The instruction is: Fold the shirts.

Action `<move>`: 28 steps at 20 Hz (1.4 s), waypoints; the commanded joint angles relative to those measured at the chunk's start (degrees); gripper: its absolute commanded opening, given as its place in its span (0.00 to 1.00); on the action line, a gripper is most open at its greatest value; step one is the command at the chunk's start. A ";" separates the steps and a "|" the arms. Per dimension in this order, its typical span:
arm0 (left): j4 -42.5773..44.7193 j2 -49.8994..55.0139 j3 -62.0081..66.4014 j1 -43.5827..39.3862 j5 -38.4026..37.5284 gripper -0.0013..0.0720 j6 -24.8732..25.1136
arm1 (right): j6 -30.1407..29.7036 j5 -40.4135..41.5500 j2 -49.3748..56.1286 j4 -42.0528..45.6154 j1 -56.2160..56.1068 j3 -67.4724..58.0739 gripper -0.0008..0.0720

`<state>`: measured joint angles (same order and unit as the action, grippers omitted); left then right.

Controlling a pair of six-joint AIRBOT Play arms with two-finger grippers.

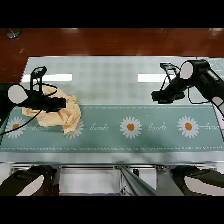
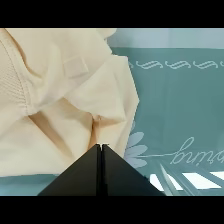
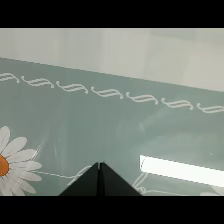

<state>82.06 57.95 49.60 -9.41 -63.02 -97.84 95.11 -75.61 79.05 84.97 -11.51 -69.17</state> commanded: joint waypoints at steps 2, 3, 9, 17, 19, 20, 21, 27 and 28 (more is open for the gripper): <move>-0.28 0.04 -0.02 -0.04 1.99 0.06 -0.44 | 0.02 2.29 0.02 0.04 -0.02 0.02 0.04; -0.52 0.04 -0.02 -0.02 4.92 0.06 -0.44 | 0.02 2.75 0.02 0.02 -0.02 0.02 0.04; 3.63 1.57 -0.02 0.46 24.41 0.96 -0.42 | 0.02 7.32 0.09 3.91 -0.02 0.02 0.86; 10.40 12.74 0.13 12.02 13.33 0.97 1.07 | 0.37 8.98 0.09 6.49 -0.02 0.02 0.86; 6.40 17.38 0.13 11.26 10.32 0.97 1.09 | 1.01 9.03 0.09 6.40 -0.02 0.02 0.87; 5.22 19.45 0.15 10.62 9.20 0.97 1.07 | 1.11 8.98 0.09 6.40 -0.02 0.02 0.87; 4.83 21.14 0.15 10.03 8.07 0.97 1.07 | 1.22 8.85 0.09 6.40 -0.02 0.02 0.86; 3.76 18.75 9.84 9.51 -0.17 0.06 6.12 | 1.36 6.19 -0.81 6.97 -0.02 -0.15 0.86; 2.58 16.20 13.38 9.51 -0.24 0.06 6.38 | 1.38 6.05 -1.95 7.61 -0.02 -0.15 0.86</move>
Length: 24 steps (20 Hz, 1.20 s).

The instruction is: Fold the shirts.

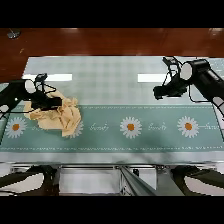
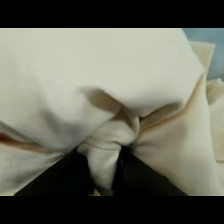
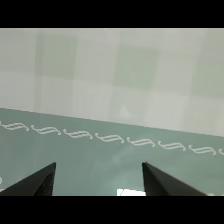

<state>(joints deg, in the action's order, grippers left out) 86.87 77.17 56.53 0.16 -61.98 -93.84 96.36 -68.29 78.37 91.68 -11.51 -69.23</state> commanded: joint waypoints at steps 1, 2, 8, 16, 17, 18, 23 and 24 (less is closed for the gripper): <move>-3.89 -5.68 9.77 -0.07 -0.98 0.06 3.08 | 0.33 -1.22 -2.84 1.60 -0.02 -0.09 0.86; -6.38 -8.57 13.33 -0.07 -0.52 0.06 3.87 | 0.72 -1.25 -4.98 2.56 -0.02 -0.09 0.86; -22.95 -21.29 29.75 -0.74 0.61 0.06 10.21 | 2.10 -1.31 -22.12 4.87 -0.02 -0.09 0.86; -29.00 -22.49 45.40 -13.64 12.17 0.06 10.64 | 4.13 -2.80 -38.47 4.83 -0.02 -0.09 0.86; -29.14 -22.12 45.38 -16.63 12.90 0.06 10.64 | 4.37 -3.28 -39.60 4.83 -0.02 -0.09 0.86; -29.11 -21.42 45.00 -19.85 12.90 0.06 10.67 | 4.61 -3.76 -40.46 4.83 -0.02 -0.09 0.86; -29.09 -18.82 27.82 -37.16 22.77 0.06 10.25 | 4.81 -6.67 -41.92 4.87 -0.02 -0.02 0.86; -29.09 -18.91 22.67 -38.73 25.51 0.06 8.46 | 4.79 -6.88 -41.92 4.87 -0.02 -0.02 0.86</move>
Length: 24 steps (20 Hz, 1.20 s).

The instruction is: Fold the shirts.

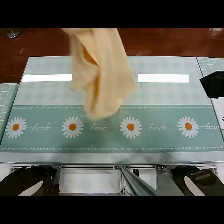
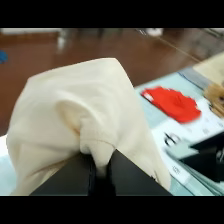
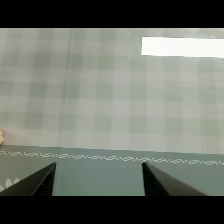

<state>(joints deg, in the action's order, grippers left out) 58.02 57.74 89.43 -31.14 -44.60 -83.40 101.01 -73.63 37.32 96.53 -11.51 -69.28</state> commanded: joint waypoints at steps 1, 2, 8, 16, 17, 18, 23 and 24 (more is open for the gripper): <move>-0.24 0.33 -15.61 -8.17 9.90 0.06 -3.61 | 0.13 -1.57 -0.87 0.02 -0.02 0.02 0.86; -0.22 0.09 -20.20 -8.02 10.08 0.06 -4.26 | 0.13 -1.73 -0.87 0.09 -0.02 0.02 0.86; 0.26 -0.66 -42.29 -0.39 -0.79 0.06 -4.87 | 0.52 -2.40 -0.70 -1.40 -0.02 5.42 0.86; 11.82 -1.07 -47.01 16.41 -22.40 0.97 -4.48 | -1.18 11.32 -0.57 -10.86 0.09 9.88 0.87; 11.87 -2.08 -45.38 19.87 -22.58 0.97 -4.44 | 0.26 13.27 -0.33 -6.10 1.11 9.77 0.87; 11.85 -3.91 -43.50 23.58 -22.53 0.97 -4.42 | 2.84 12.61 0.20 0.50 3.72 9.33 0.87; -0.57 -15.19 -49.83 35.54 -22.32 0.97 -1.66 | 3.21 2.29 4.00 5.01 31.43 13.73 0.86; -7.87 -15.72 -55.25 35.26 -23.56 0.97 1.77 | 0.44 2.25 4.17 -2.10 36.33 17.49 0.86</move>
<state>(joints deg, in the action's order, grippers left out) 62.37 46.04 41.32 0.10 -66.11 -86.32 104.49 -68.49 40.12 100.68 11.49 -56.64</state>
